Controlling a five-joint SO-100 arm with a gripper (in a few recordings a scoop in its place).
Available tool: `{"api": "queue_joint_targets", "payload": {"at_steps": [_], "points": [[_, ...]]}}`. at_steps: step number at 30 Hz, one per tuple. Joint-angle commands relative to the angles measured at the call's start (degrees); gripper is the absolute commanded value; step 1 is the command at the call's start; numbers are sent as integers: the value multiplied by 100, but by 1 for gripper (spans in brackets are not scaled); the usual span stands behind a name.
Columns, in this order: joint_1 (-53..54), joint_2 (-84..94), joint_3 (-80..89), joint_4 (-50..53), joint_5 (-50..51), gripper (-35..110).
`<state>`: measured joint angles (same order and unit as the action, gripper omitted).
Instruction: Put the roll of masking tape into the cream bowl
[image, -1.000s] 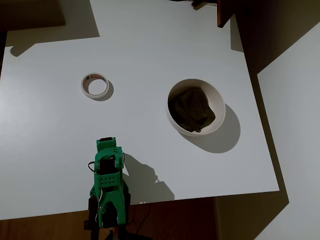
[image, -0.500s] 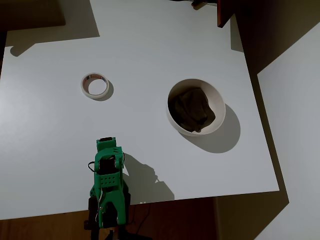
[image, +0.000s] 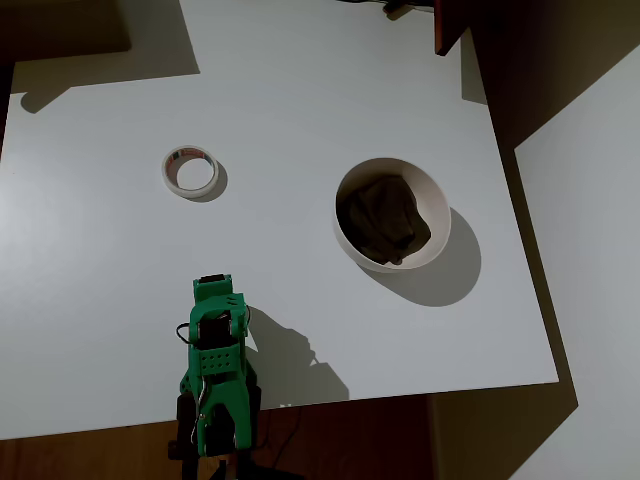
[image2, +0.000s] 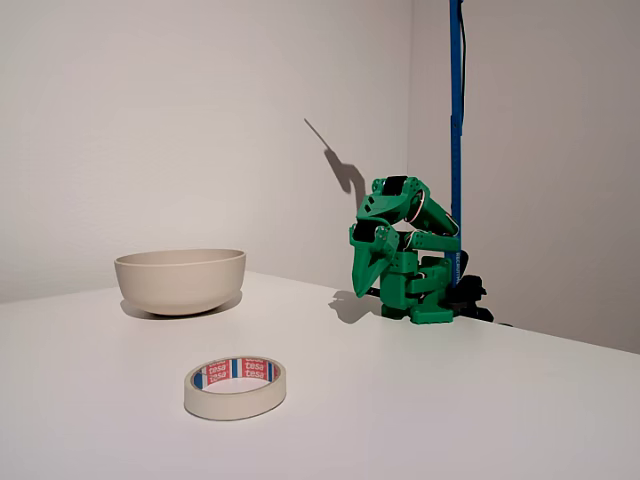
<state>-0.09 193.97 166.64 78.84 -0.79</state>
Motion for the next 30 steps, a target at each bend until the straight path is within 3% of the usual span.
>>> {"api": "queue_joint_targets", "payload": {"at_steps": [1,13,17,30], "points": [[88,26,18,53,-35,-8],[-123,26,18,53,-123,-8],[-53,26,18,53,-97,1],[-44,26,18,53,-79,-8]]}}
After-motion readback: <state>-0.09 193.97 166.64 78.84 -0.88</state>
